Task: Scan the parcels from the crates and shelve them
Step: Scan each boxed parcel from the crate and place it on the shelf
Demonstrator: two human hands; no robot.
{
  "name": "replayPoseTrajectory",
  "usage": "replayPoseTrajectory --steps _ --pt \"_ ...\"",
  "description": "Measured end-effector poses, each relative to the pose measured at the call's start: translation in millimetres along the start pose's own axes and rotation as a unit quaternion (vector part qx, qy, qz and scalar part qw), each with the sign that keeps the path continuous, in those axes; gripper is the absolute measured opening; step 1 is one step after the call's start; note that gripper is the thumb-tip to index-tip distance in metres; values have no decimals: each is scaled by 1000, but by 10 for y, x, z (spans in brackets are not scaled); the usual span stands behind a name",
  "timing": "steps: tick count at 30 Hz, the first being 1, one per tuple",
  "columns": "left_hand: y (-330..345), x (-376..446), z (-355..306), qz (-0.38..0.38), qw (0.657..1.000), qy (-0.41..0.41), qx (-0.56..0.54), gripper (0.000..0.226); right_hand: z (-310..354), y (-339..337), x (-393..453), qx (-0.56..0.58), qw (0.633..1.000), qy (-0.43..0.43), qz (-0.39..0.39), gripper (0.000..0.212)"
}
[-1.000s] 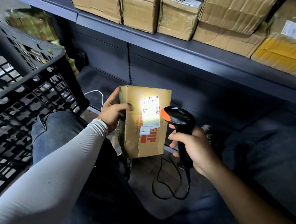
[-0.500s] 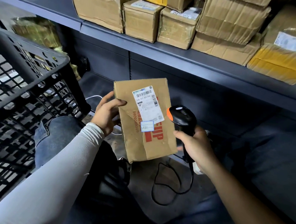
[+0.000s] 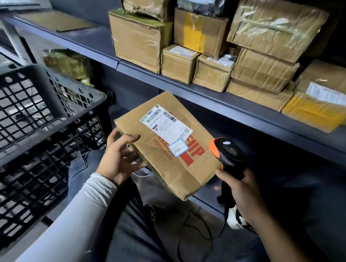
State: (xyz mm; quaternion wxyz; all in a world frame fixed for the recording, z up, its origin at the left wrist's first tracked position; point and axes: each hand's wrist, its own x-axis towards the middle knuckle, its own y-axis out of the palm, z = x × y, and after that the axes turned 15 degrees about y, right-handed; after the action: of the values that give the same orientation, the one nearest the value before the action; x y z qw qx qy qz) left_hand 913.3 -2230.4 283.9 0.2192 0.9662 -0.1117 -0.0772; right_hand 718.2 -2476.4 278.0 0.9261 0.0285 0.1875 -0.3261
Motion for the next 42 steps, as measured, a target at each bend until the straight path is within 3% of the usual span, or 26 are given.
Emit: replayPoseTrajectory --steps 6,10,14,17,20,24,28,34,40,42 --pt "127 -207 -299 -38 997 49 -37 55 44 174 -298 -5 998 -66 -4 14" --pt "281 -314 -406 -65 992 52 -100 47 80 235 -605 -19 992 -128 11 48" --pt "500 -425 -398 -57 991 48 -108 69 253 272 -811 6 979 -202 -22 35" --pt "659 -471 -380 -45 991 121 -45 65 378 163 -847 -11 970 -229 -78 16" --pt "782 -485 -386 -40 966 246 68 73 476 -34 -853 -24 961 -257 -98 32" --pt "914 -432 -361 24 931 333 147 78 585 -239 -827 -20 956 -266 -122 40" --pt "1027 -372 -256 73 903 373 200 73 638 -401 -753 -24 961 -237 -139 19" --pt "1244 -422 -190 111 895 368 227 69 653 -613 -762 -15 959 -232 -163 20" --pt "1541 -434 -147 192 868 394 232 83 741 -807 -919 17 949 -226 -217 9" --pt "1664 -474 -159 209 858 407 234 85 753 -889 -954 42 943 -231 -234 28"
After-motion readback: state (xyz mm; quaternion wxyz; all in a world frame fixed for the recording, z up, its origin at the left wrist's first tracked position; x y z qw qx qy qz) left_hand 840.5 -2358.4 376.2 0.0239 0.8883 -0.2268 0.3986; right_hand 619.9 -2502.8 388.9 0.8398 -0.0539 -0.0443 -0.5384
